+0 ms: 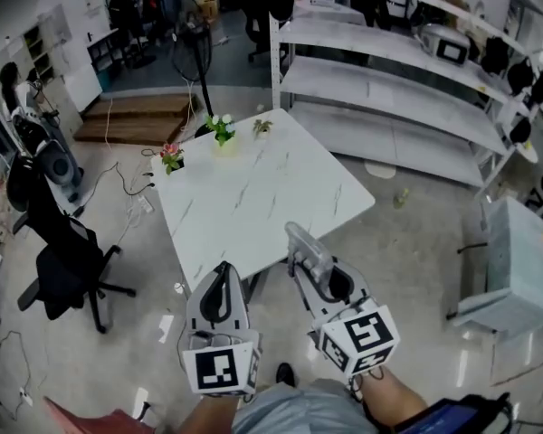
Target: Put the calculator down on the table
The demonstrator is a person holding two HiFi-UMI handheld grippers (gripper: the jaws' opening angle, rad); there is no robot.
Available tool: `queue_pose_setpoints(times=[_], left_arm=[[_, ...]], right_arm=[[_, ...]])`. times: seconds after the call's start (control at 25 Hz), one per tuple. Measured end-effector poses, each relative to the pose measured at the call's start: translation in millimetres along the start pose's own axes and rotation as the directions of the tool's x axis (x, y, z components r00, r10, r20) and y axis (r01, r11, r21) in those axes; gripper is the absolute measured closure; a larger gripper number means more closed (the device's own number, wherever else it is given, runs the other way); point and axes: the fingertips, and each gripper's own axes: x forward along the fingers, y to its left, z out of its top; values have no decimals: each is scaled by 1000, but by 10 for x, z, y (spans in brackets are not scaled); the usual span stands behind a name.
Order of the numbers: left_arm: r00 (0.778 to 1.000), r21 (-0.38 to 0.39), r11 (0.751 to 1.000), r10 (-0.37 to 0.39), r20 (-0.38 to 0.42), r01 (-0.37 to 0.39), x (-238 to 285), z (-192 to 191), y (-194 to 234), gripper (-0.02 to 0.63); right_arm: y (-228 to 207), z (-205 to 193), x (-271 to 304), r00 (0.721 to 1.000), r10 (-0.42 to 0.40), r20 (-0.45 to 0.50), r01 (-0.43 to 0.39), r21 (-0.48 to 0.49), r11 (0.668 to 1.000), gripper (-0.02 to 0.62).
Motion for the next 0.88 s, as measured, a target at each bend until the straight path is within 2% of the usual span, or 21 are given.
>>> queue_pose_setpoints(times=[0.12, 0.48, 0.68, 0.88], left_arm=[[1000, 5, 1000, -24, 3, 24, 193, -31, 31, 598], [995, -2, 997, -79, -55, 79, 591, -252, 39, 598], [993, -4, 996, -90, -82, 90, 782, -401, 32, 598], [989, 1, 998, -68, -130, 69, 1111, -600, 47, 598]], right_arm=[[-86, 30, 154, 1000, -17, 16, 17, -1, 1000, 451], [-281, 41, 432, 998, -56, 6, 56, 3, 998, 450], [-416, -9, 576, 998, -63, -7, 63, 5, 998, 451], [-652, -49, 836, 998, -51, -21, 51, 0, 999, 451]])
